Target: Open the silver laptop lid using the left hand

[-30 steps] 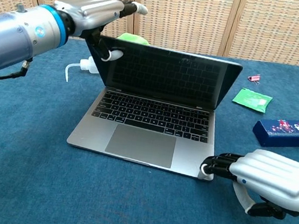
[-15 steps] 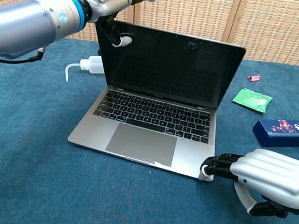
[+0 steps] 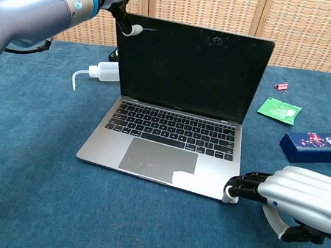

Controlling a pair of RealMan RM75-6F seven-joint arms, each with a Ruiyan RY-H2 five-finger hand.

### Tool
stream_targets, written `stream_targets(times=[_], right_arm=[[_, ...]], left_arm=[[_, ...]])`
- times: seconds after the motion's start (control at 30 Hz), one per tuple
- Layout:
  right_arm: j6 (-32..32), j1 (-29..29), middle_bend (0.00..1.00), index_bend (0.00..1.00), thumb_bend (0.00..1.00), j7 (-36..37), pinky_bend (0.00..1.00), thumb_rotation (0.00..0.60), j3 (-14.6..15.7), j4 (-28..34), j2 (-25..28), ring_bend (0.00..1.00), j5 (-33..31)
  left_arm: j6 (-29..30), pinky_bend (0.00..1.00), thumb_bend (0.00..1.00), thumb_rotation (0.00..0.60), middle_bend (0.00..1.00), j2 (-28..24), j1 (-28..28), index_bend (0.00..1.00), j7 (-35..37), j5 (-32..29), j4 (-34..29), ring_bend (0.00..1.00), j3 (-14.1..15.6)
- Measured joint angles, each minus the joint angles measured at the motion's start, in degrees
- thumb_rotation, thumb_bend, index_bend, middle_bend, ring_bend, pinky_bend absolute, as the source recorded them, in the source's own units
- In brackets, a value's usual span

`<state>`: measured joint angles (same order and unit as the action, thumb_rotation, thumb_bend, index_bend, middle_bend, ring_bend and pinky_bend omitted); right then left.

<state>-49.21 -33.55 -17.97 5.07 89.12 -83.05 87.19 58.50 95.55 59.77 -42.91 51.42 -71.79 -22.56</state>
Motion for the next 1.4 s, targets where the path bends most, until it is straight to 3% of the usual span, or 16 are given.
stream_targets(times=[0.93, 1.4], right_arm=[[0.5, -1.2, 0.19, 0.17, 1.00, -0.5, 0.38, 0.600, 0.4, -0.6, -0.4, 0.14, 1.0], [0.2, -1.2, 0.19, 0.17, 1.00, 0.7, 0.38, 0.600, 0.7, -1.2, 0.4, 0.14, 1.1]], left_arm=[[-3.4, 0.00, 0.40, 0.600, 0.00, 2.6, 5.0, 0.00, 2.0, -3.7, 12.1, 0.00, -0.1], [-2.2, 0.00, 0.40, 0.600, 0.00, 3.9, 6.4, 0.00, 0.0, -6.8, 14.3, 0.00, -1.2]])
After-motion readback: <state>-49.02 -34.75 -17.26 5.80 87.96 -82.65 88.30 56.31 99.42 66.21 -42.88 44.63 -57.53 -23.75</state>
